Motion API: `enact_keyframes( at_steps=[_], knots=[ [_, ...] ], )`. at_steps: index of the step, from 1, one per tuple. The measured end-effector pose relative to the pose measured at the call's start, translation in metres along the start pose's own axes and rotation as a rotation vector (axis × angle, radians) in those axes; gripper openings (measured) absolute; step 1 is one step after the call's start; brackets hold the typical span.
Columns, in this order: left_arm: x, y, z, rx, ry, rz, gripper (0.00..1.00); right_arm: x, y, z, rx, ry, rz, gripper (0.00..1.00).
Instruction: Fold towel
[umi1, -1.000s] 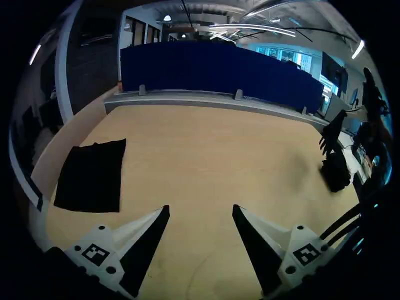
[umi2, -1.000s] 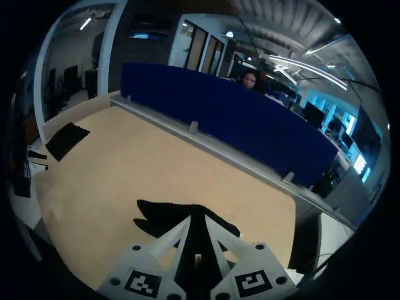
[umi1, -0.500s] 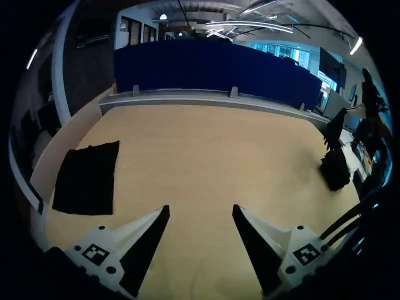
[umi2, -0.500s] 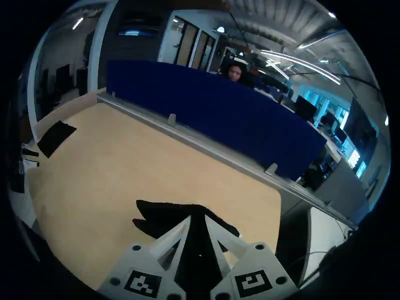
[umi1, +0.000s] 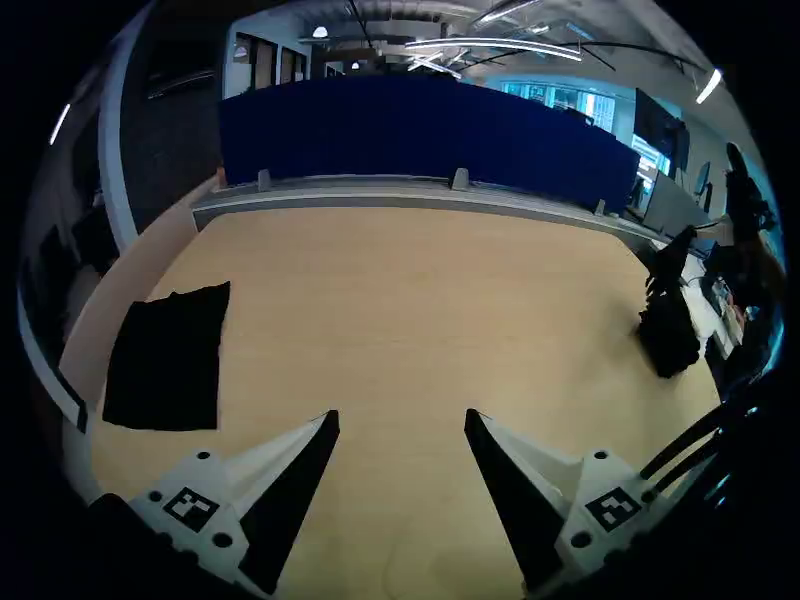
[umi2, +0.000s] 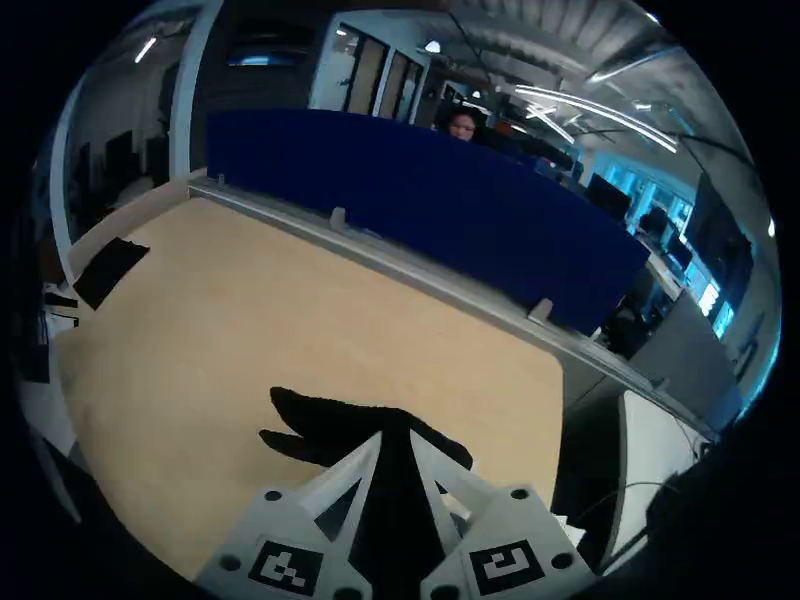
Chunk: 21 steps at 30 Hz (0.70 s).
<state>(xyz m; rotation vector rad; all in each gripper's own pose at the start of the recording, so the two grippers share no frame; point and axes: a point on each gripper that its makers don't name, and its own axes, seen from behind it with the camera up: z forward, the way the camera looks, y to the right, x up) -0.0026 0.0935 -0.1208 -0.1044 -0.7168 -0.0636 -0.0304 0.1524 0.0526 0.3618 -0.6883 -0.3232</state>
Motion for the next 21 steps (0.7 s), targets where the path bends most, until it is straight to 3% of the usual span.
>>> enact_keyframes(
  at_steps=[12, 21],
  knots=[
    [0.002, 0.010, 0.004, -0.019, -0.004, 0.011, 0.93, -0.047, 0.012, -0.024, -0.034, -0.047, 0.038, 0.04],
    [-0.003, 0.016, 0.004, -0.025, -0.015, 0.028, 0.93, -0.092, 0.017, -0.030, -0.054, -0.103, 0.085, 0.04]
  ],
)
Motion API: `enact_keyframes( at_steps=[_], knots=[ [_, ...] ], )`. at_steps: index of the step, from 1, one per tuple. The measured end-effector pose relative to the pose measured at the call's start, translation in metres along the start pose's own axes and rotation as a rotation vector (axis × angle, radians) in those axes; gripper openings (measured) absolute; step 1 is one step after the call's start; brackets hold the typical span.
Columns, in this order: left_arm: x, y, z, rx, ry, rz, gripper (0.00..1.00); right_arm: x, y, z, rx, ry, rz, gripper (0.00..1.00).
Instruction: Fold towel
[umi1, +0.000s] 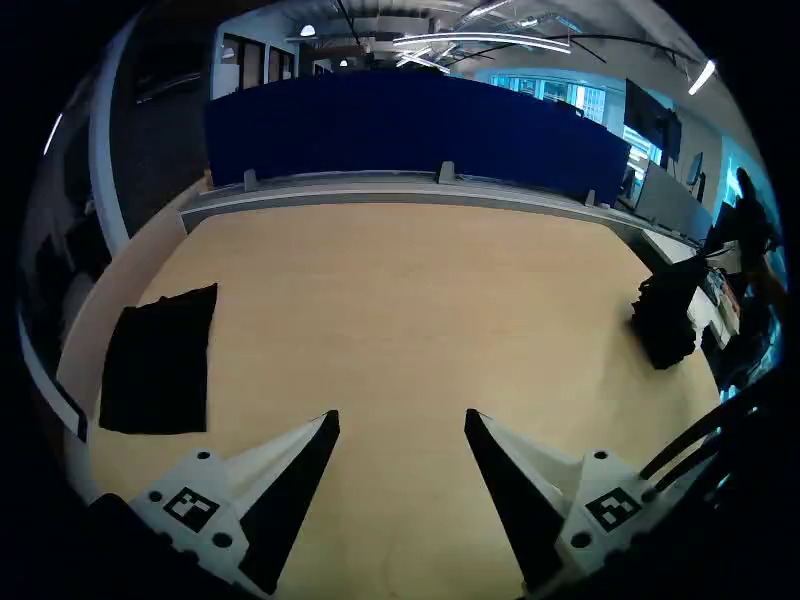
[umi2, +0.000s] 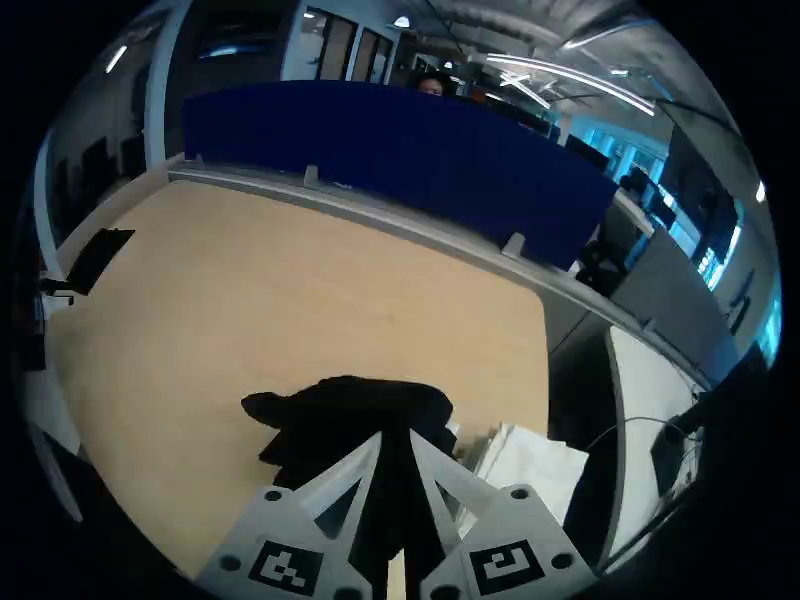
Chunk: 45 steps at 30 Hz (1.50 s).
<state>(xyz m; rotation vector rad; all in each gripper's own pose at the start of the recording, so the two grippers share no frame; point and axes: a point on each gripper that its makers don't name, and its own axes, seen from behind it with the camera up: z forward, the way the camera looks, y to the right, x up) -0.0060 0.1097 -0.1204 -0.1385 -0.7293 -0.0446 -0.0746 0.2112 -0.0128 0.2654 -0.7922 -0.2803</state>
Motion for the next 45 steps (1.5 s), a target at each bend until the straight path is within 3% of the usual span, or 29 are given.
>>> enact_keyframes(
  at_steps=[15, 24, 33, 39, 45],
  knots=[
    [0.005, 0.004, -0.001, -0.001, 0.001, 0.010, 0.93, -0.095, 0.005, 0.004, -0.050, -0.122, 0.085, 0.04],
    [0.003, 0.004, -0.002, 0.004, 0.000, 0.015, 0.93, -0.152, 0.001, 0.021, -0.079, -0.206, 0.153, 0.04],
    [0.006, 0.001, -0.004, 0.010, 0.003, 0.019, 0.93, -0.170, -0.003, 0.038, -0.100, -0.224, 0.215, 0.04],
    [0.006, 0.000, -0.002, 0.010, 0.002, 0.021, 0.93, -0.168, -0.002, 0.036, -0.114, -0.212, 0.221, 0.05],
    [0.008, 0.000, 0.000, 0.006, 0.003, 0.020, 0.93, -0.160, 0.000, 0.029, -0.143, -0.171, 0.200, 0.17]
  ],
)
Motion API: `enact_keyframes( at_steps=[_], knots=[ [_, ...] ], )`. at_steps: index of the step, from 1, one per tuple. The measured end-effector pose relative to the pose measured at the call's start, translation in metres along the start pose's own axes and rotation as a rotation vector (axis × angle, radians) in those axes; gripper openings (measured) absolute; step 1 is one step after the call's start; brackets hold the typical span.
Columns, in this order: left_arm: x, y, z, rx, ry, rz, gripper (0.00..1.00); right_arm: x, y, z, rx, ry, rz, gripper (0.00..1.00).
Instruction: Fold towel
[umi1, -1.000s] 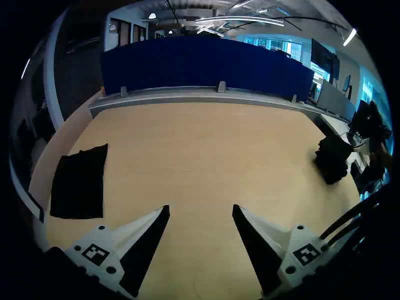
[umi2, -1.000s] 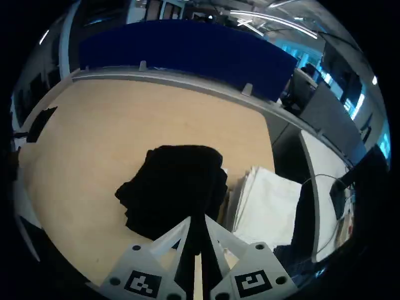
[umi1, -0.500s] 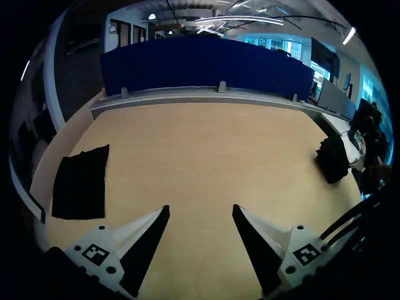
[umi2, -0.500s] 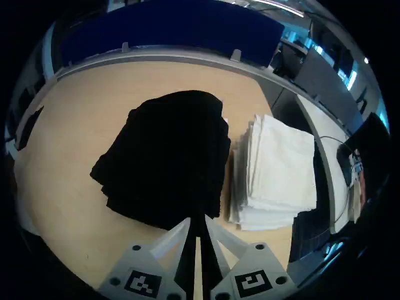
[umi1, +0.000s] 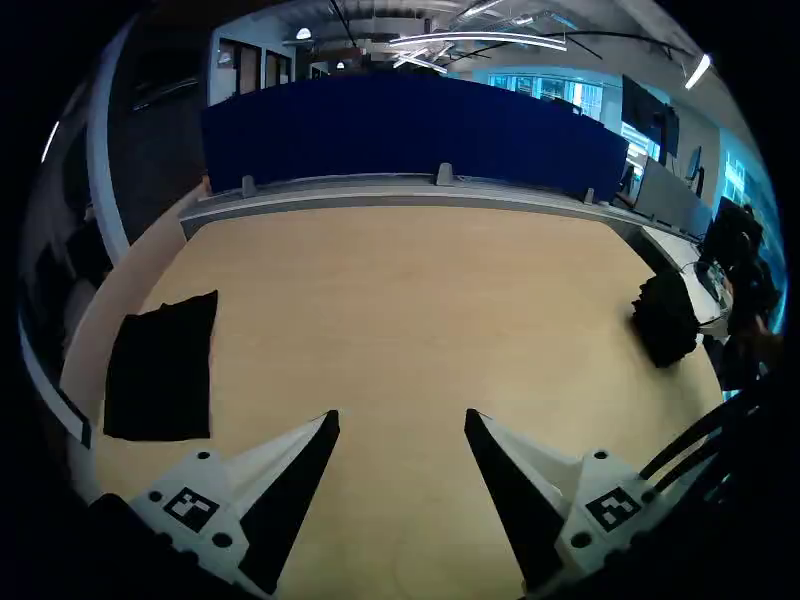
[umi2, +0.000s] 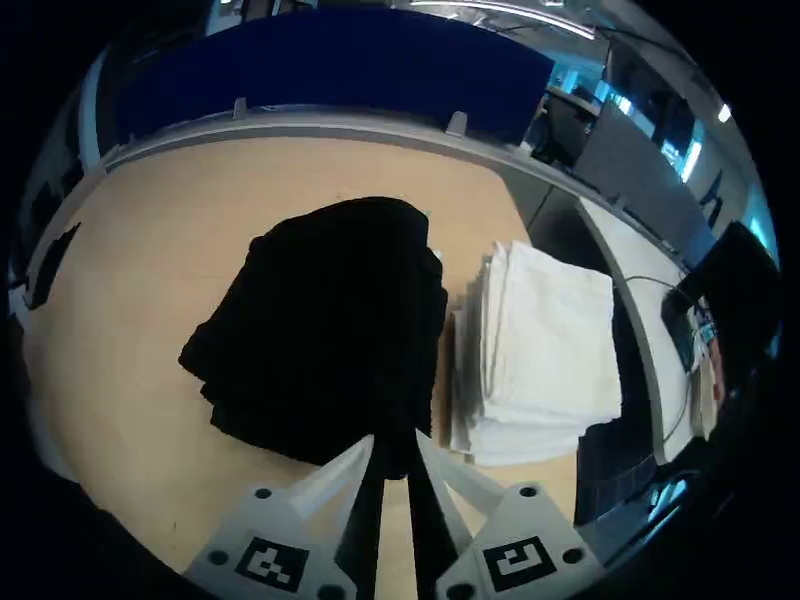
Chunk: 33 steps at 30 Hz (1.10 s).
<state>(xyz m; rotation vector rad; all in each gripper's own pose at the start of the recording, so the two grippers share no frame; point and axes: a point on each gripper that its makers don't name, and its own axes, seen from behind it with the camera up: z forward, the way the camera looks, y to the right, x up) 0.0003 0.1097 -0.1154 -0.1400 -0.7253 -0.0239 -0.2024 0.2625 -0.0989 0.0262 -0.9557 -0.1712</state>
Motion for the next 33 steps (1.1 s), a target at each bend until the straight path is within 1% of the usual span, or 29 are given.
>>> enact_keyframes(
  at_steps=[8, 12, 16, 18, 21, 25, 27, 29, 31, 32, 33],
  knots=[
    [0.003, 0.001, 0.002, -0.004, 0.003, 0.002, 0.93, 0.007, 0.002, -0.016, -0.024, 0.044, -0.003, 0.46],
    [0.003, 0.002, 0.003, -0.008, 0.003, 0.001, 0.93, 0.009, 0.005, -0.022, -0.037, 0.048, -0.013, 0.50],
    [0.003, 0.003, 0.002, -0.012, 0.003, 0.004, 0.93, 0.010, 0.007, -0.027, -0.045, 0.052, -0.020, 0.51],
    [0.002, 0.003, 0.002, -0.012, 0.004, 0.006, 0.93, 0.012, 0.006, -0.030, -0.046, 0.058, -0.020, 0.54],
    [0.002, 0.002, 0.003, -0.013, 0.003, 0.005, 0.93, 0.016, 0.005, -0.033, -0.047, 0.071, -0.016, 0.61],
    [0.001, 0.001, 0.003, -0.012, 0.003, 0.001, 0.93, 0.024, 0.001, -0.035, -0.037, 0.089, -0.012, 0.62],
    [0.001, 0.001, 0.002, -0.012, 0.003, 0.001, 0.93, 0.029, -0.001, -0.035, -0.031, 0.100, -0.008, 0.64],
    [0.002, 0.000, 0.002, -0.011, 0.003, 0.002, 0.93, 0.037, -0.005, -0.035, -0.021, 0.114, -0.002, 0.69],
    [0.002, -0.001, 0.001, -0.009, 0.004, 0.002, 0.93, 0.044, -0.009, -0.034, -0.010, 0.127, 0.003, 0.76],
    [0.002, -0.002, 0.001, -0.008, 0.004, 0.001, 0.93, 0.049, -0.012, -0.032, -0.004, 0.133, 0.005, 0.82],
    [0.002, -0.002, 0.001, -0.007, 0.004, 0.001, 0.93, 0.052, -0.014, -0.032, 0.003, 0.139, 0.007, 0.85]
  ],
)
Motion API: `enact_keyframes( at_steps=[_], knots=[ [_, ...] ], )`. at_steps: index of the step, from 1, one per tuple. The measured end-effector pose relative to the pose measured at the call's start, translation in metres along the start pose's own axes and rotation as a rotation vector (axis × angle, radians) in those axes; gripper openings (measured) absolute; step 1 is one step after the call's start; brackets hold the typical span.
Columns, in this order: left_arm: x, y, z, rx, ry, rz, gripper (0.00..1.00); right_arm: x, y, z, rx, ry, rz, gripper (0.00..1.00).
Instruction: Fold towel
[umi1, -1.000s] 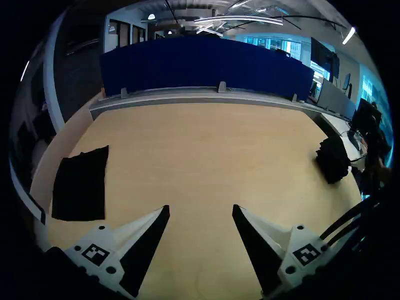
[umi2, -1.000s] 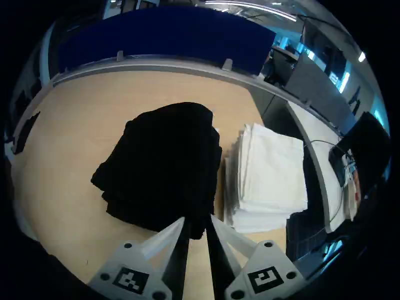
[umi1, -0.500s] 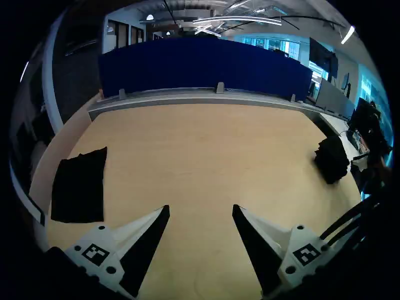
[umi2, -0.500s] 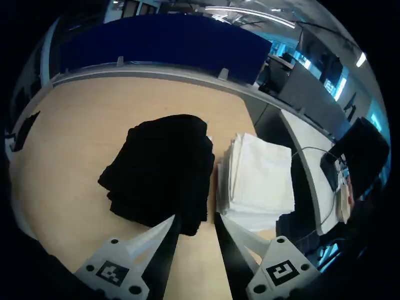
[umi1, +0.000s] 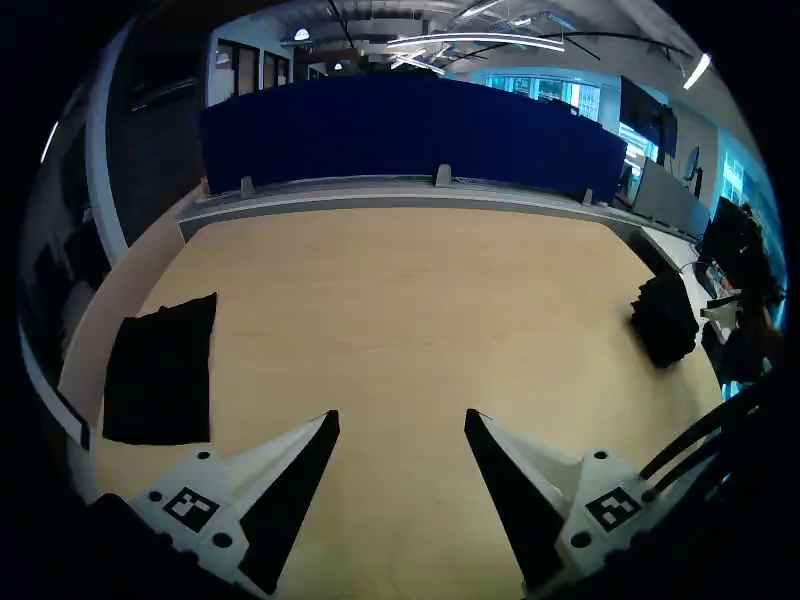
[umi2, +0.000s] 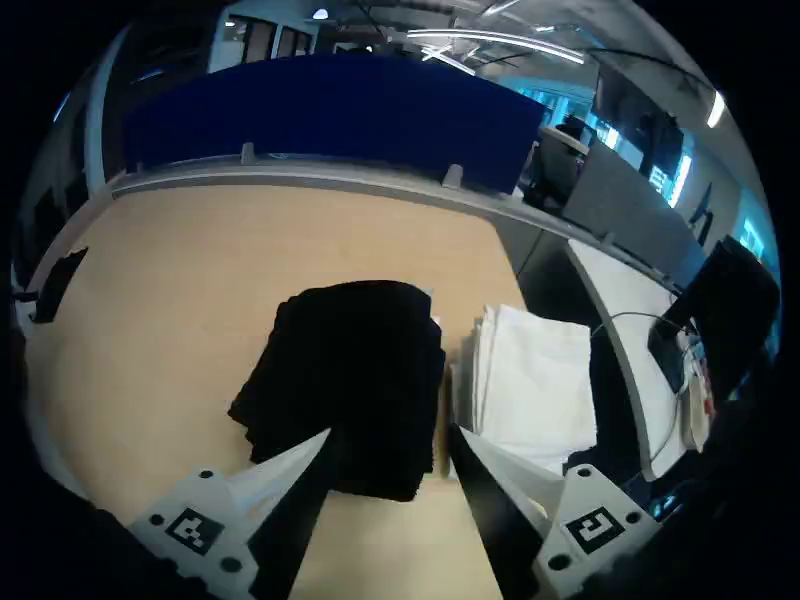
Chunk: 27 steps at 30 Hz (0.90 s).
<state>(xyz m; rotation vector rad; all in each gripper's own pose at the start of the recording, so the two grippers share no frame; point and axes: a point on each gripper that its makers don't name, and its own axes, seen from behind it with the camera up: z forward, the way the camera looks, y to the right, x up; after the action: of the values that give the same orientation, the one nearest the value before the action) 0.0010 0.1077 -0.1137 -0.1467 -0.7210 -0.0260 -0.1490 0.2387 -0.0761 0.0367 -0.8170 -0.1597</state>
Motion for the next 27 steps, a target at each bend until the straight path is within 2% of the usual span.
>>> enact_keyframes(
  at_steps=[6, 21, 27],
  knots=[
    [-0.002, -0.004, -0.002, 0.008, -0.001, -0.009, 0.93, 0.021, -0.015, 0.012, 0.036, 0.028, -0.003, 1.00],
    [-0.006, -0.019, -0.009, 0.045, -0.003, -0.029, 0.93, 0.071, -0.023, 0.052, 0.063, 0.064, 0.004, 1.00],
    [-0.009, -0.025, -0.011, 0.061, -0.003, -0.040, 0.93, 0.080, -0.025, 0.066, 0.070, 0.062, 0.009, 1.00]
  ],
)
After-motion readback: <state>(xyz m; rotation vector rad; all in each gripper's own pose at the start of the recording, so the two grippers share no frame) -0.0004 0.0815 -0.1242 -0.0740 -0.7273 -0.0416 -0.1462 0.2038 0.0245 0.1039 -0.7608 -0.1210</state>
